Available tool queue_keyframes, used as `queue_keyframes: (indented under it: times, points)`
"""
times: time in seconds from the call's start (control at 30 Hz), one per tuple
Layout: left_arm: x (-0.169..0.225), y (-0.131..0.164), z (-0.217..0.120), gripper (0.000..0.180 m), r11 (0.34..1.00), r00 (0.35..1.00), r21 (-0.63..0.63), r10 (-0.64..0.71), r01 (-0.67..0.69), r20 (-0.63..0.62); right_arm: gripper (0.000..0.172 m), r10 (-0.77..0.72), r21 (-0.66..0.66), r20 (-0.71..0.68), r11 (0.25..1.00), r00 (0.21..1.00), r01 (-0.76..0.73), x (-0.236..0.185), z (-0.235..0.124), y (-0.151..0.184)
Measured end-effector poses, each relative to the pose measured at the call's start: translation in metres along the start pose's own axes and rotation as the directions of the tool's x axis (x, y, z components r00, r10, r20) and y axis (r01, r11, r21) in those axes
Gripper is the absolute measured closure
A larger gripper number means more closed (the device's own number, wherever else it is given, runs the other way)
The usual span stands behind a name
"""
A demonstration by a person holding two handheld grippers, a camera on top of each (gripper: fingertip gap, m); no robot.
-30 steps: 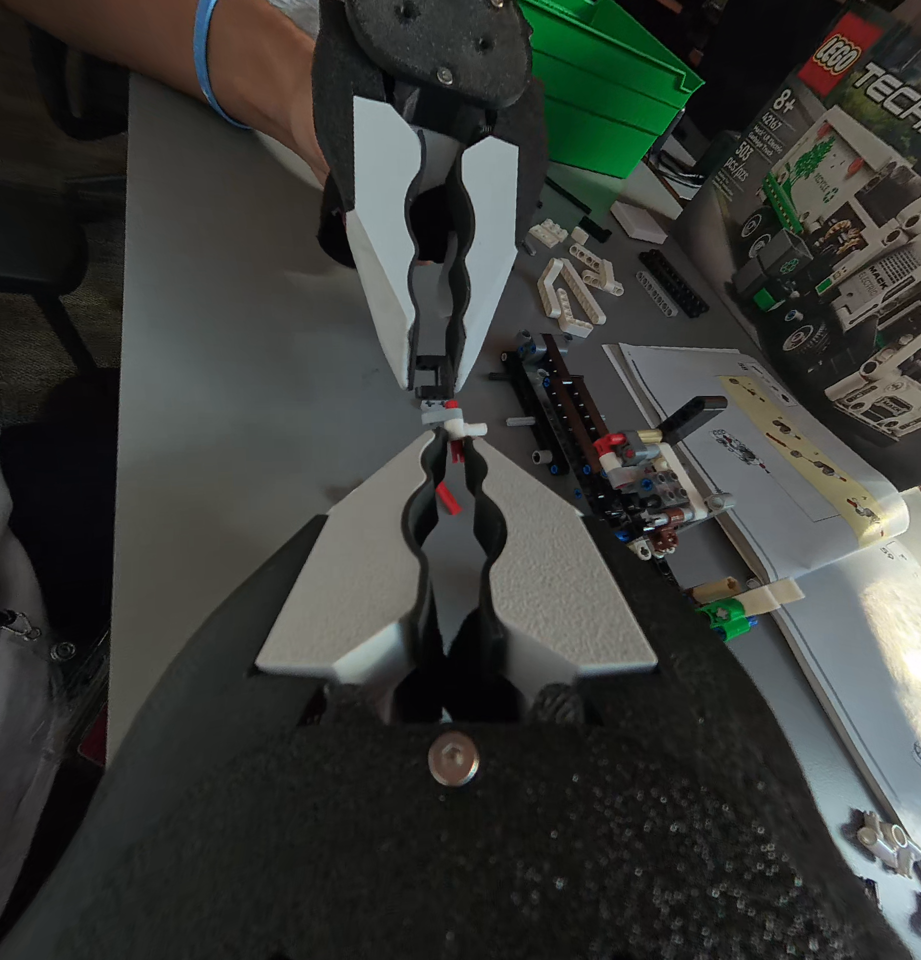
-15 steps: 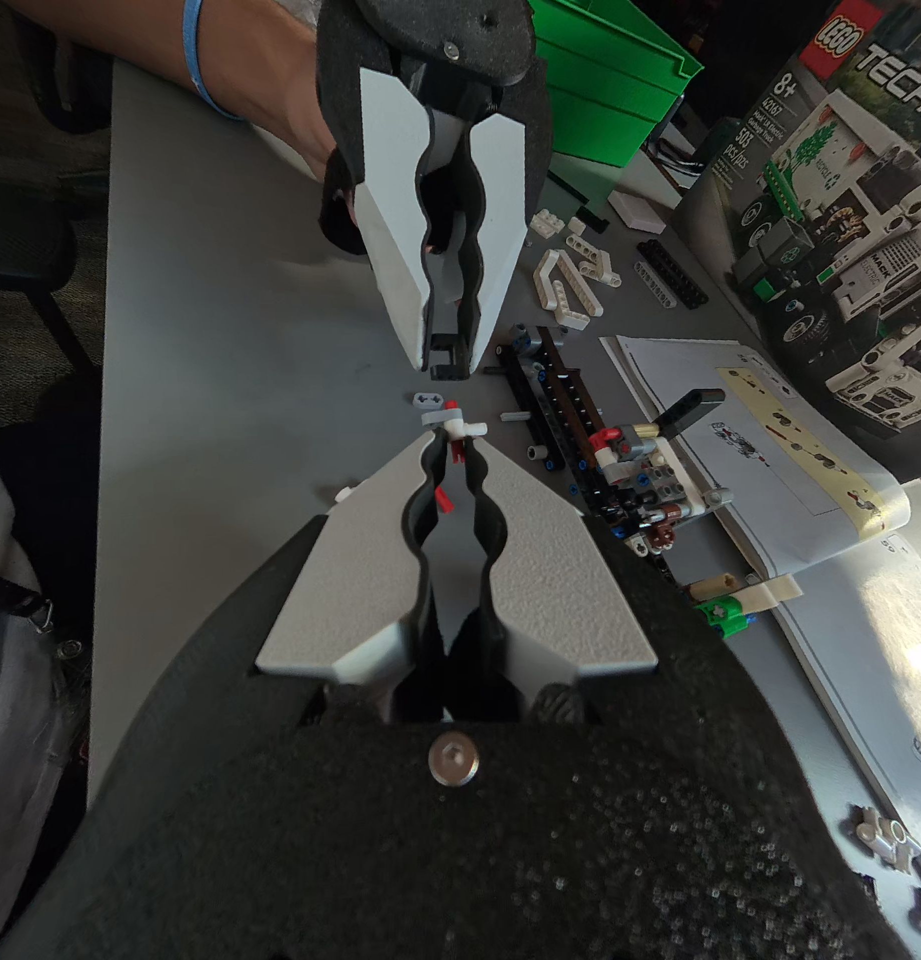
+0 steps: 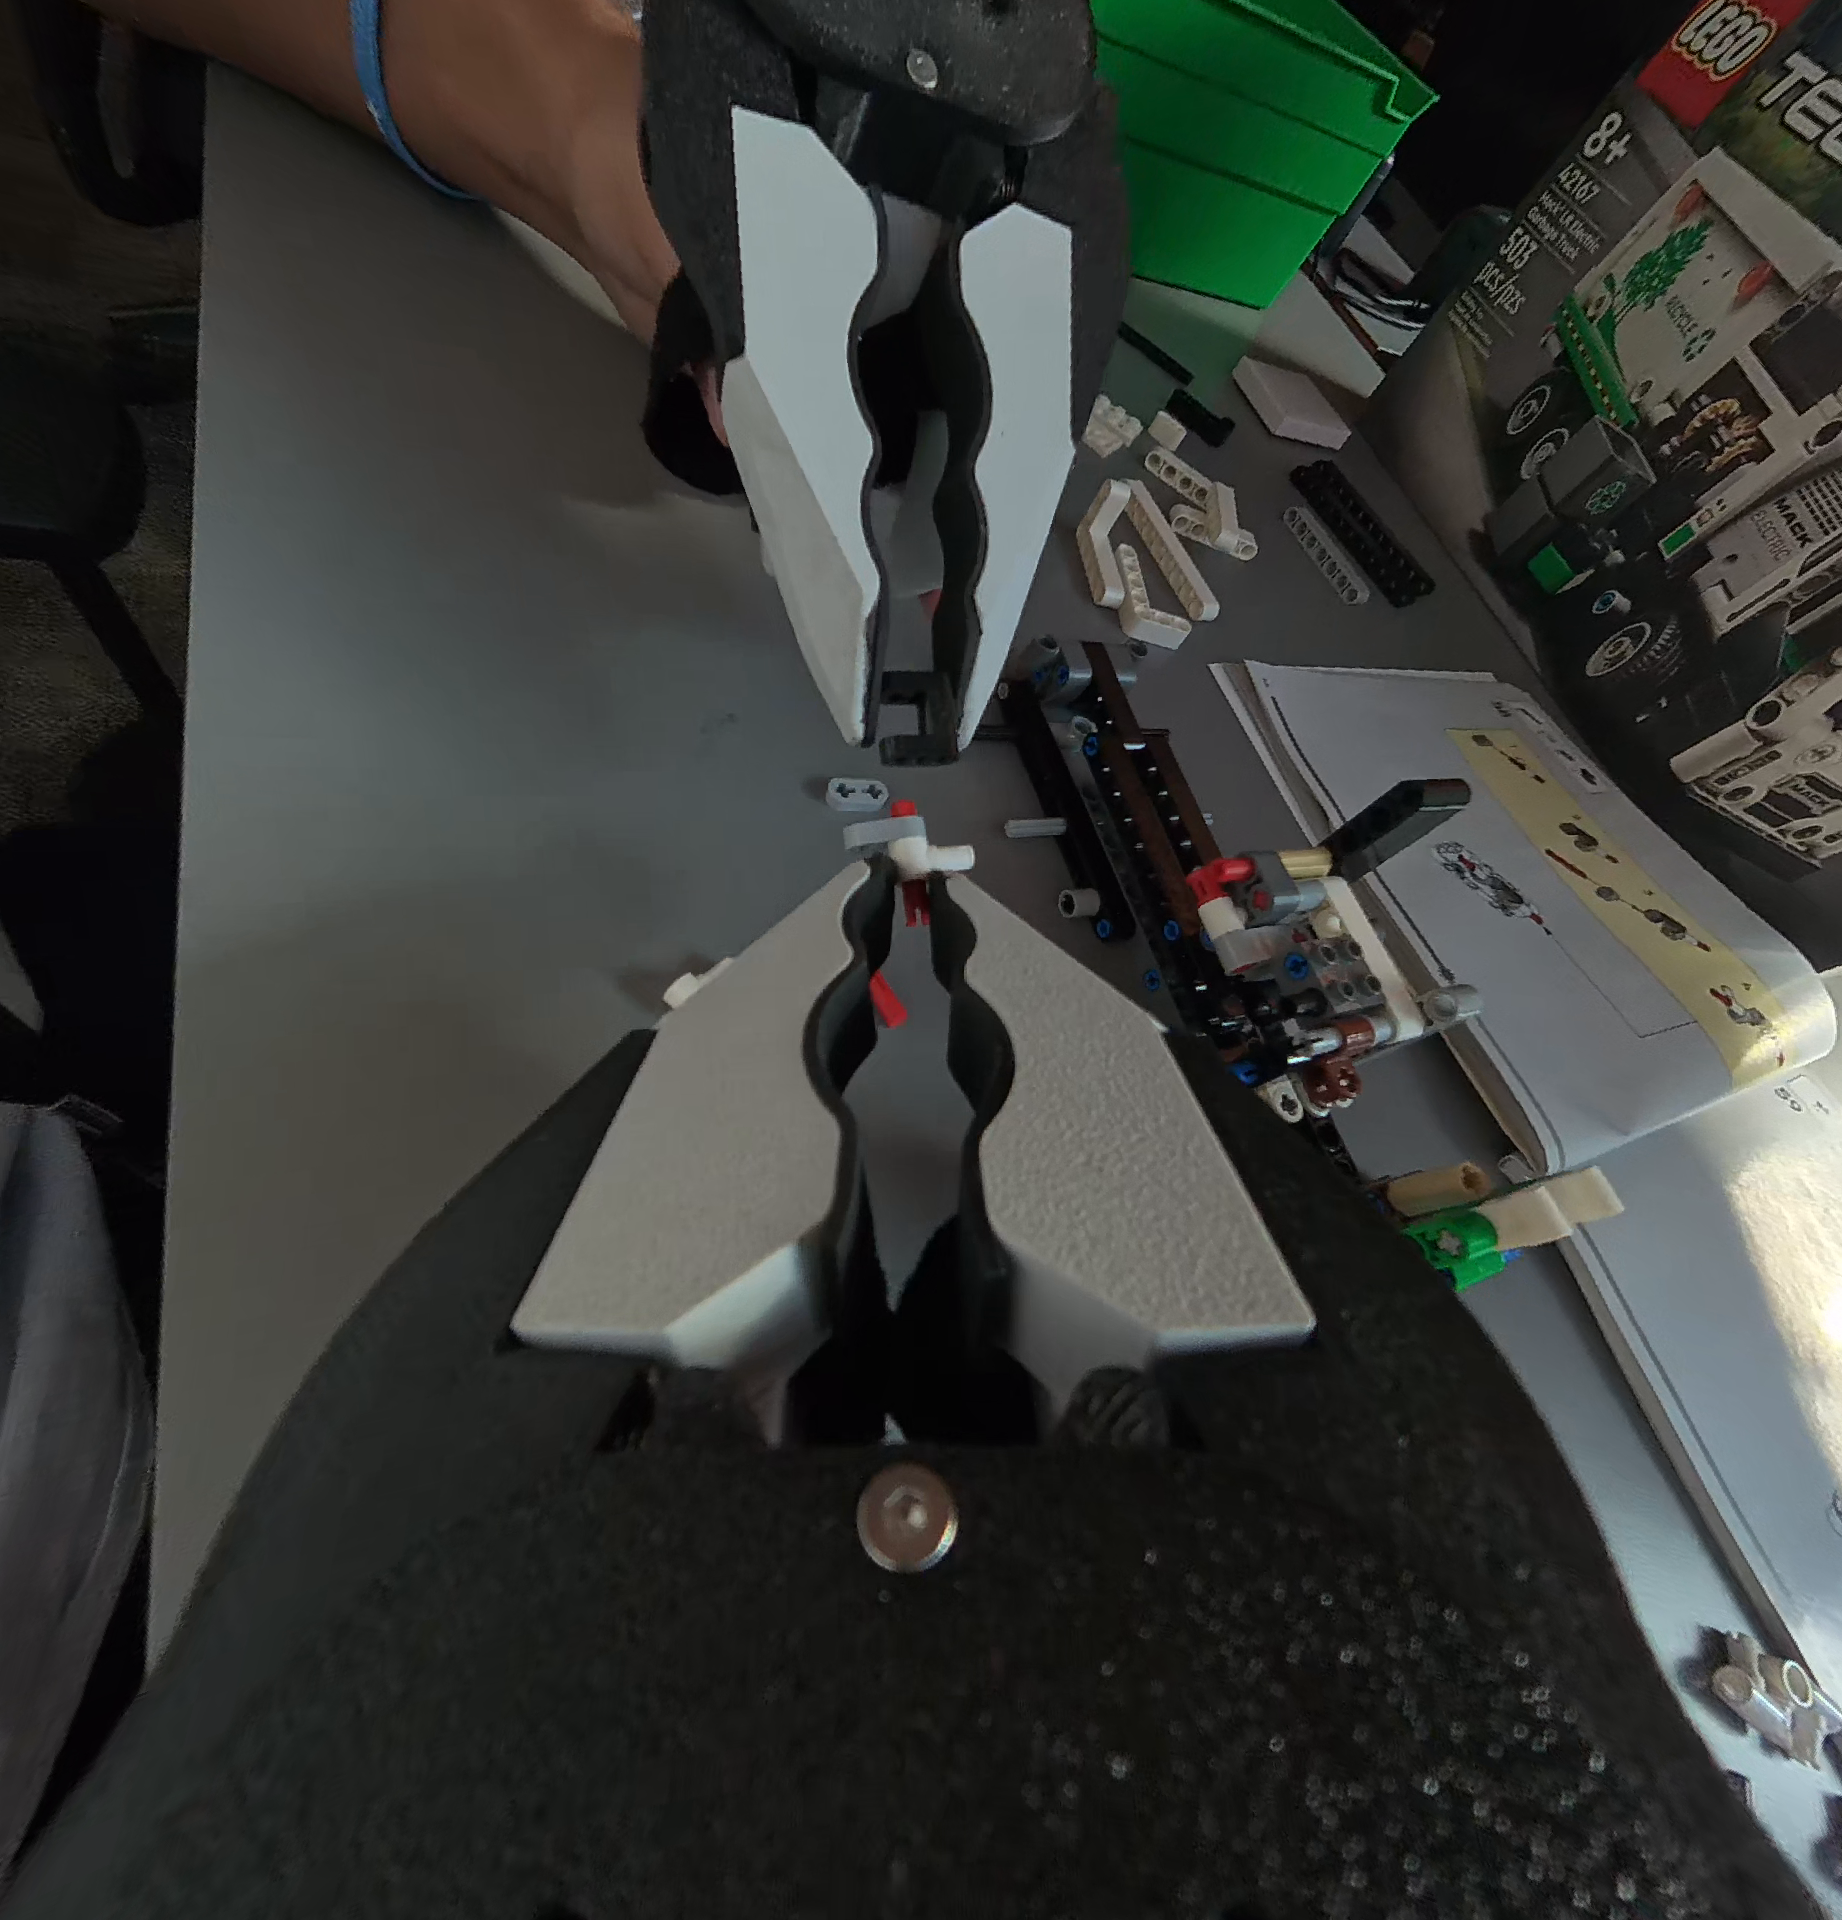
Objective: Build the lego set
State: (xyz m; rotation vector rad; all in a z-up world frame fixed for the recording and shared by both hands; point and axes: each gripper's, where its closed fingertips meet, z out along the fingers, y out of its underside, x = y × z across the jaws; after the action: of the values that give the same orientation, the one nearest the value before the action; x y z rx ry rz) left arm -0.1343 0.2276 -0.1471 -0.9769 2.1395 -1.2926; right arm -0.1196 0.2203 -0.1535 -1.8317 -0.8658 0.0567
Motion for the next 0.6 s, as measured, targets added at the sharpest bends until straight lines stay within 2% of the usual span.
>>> queue_keyframes:
  times: [0.27, 0.6]
  points:
    - [0.004, -0.0004, 0.0024, 0.167, 1.0, 1.0, -0.005, 0.024, -0.024, 0.001, 0.166, -0.003, 0.046, 0.018, 0.999, 1.0, 0.003, -0.0033, -0.0024, -0.0082]
    - [0.0057, -0.0016, 0.0035, 0.167, 0.999, 0.999, -0.003, 0.047, -0.046, 0.014, 0.166, -0.024, 0.023, 0.014, 0.999, 1.0, 0.024, -0.0051, -0.0005, -0.0056]
